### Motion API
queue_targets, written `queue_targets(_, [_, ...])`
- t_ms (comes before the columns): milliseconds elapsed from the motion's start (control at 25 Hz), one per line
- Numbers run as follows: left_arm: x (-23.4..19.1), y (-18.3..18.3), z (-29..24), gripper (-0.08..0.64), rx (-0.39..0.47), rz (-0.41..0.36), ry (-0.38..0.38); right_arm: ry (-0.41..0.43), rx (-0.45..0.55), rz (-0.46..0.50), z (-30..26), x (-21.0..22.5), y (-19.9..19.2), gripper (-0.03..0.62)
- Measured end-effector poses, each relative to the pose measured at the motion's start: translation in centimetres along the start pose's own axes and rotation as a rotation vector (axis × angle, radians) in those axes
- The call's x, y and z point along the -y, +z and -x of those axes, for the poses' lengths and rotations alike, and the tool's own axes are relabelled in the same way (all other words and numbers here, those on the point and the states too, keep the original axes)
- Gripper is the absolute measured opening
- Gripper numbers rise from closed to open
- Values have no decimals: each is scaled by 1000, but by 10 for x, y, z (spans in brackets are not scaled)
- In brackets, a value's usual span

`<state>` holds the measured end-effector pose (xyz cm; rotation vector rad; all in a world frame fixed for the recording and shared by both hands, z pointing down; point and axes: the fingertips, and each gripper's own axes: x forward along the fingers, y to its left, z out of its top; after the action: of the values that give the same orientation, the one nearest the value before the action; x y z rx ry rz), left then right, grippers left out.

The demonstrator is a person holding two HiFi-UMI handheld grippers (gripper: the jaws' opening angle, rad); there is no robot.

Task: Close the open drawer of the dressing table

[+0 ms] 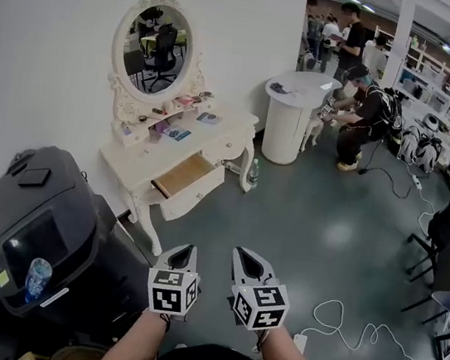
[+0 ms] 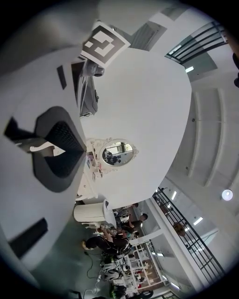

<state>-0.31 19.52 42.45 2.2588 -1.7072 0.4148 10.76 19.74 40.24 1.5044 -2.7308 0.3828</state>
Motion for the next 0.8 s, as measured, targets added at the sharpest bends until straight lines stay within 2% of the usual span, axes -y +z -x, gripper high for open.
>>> queue_targets(440, [44,-13,-15,8,-26,-2,18,11,-32,-29,21,43,-15,9])
queue_targets(800, [27,-12,-48,8,-44,15,33,29,-60,-13,-13,54,-19,9])
